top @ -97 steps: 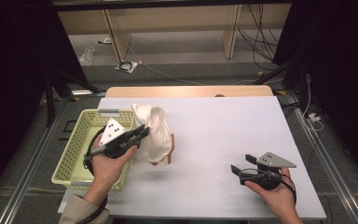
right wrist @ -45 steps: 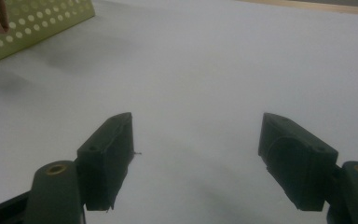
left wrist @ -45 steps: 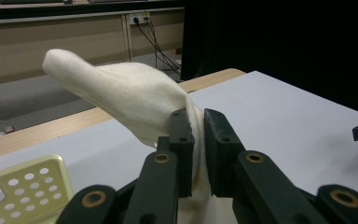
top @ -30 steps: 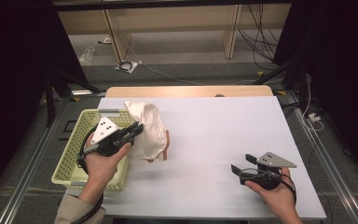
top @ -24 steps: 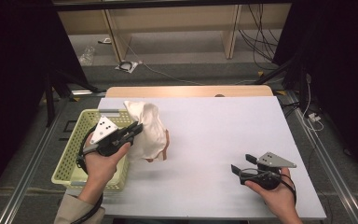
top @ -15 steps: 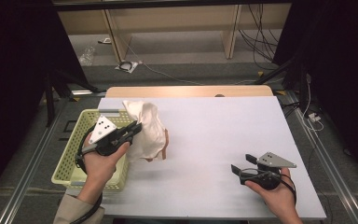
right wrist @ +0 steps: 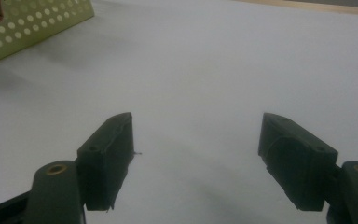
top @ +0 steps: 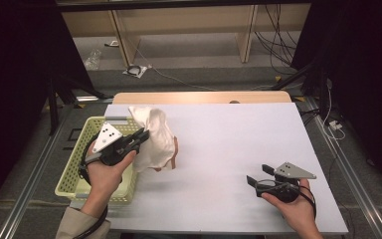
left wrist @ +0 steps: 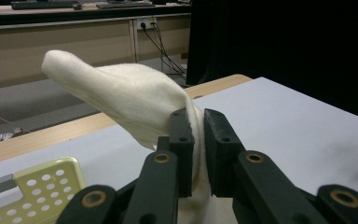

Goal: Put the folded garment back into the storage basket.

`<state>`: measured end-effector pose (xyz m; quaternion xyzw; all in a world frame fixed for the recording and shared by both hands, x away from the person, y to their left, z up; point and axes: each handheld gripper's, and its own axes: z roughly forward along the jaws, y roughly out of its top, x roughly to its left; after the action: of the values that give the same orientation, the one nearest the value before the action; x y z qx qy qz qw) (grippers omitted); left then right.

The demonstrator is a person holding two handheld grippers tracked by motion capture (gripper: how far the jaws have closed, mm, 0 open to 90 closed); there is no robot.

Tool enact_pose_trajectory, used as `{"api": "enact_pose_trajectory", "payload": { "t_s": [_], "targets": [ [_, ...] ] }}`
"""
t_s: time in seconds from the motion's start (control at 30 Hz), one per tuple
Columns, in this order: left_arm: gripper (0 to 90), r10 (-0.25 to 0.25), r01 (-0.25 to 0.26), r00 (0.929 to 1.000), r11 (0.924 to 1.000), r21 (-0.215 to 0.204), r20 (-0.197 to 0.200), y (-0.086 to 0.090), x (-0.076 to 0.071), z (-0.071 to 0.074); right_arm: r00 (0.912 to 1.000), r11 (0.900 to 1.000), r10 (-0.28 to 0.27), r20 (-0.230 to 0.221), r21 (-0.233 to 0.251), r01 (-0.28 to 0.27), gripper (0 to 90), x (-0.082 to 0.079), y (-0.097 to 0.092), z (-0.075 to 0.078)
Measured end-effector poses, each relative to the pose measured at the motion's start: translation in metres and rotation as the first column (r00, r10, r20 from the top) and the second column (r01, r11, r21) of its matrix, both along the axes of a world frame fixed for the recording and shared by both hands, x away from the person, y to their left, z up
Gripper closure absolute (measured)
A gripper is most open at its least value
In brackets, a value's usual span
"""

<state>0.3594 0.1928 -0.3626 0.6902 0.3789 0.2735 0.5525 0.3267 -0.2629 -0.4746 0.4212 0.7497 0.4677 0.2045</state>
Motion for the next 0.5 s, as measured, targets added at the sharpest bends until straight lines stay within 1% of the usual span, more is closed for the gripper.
{"api": "enact_pose_trajectory", "payload": {
  "t_s": [0.5],
  "targets": [
    [81.7,0.008,-0.008,1.0,1.0,-0.005,0.005,0.003,-0.0001,0.002,1.0,1.0,0.0,-0.001,0.0,0.0,27.4,0.0,0.0,0.0]
  ]
}}
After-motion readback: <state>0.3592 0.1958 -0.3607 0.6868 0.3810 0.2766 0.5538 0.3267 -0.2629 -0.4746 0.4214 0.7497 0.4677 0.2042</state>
